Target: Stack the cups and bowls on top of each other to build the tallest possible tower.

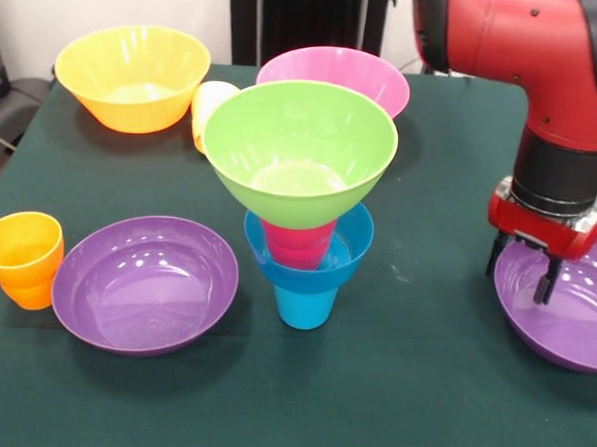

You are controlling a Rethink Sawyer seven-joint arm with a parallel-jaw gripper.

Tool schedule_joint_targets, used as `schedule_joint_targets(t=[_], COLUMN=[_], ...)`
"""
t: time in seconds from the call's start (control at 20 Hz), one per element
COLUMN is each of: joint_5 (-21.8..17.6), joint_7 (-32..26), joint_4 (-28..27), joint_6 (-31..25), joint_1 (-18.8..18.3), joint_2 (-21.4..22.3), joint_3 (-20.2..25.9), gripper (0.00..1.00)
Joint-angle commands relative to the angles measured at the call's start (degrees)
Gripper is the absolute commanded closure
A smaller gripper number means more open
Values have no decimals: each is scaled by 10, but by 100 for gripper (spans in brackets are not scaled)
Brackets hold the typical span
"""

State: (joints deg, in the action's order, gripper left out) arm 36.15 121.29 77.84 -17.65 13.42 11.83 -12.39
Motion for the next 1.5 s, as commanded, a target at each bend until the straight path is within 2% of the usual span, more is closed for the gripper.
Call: schedule_joint_targets(t=[0.05,0.7,1.1,1.5], joint_5=[-70,-137,-149,-151], joint_7=[-21,10,18,28], joint_4=[68,73,33,32], joint_6=[51,31,35,49], joint_1=[-51,-69,-72,-66], joint_2=[33,42,10,-1], joint_3=[140,129,130,134], gripper=[0,0,0,0])
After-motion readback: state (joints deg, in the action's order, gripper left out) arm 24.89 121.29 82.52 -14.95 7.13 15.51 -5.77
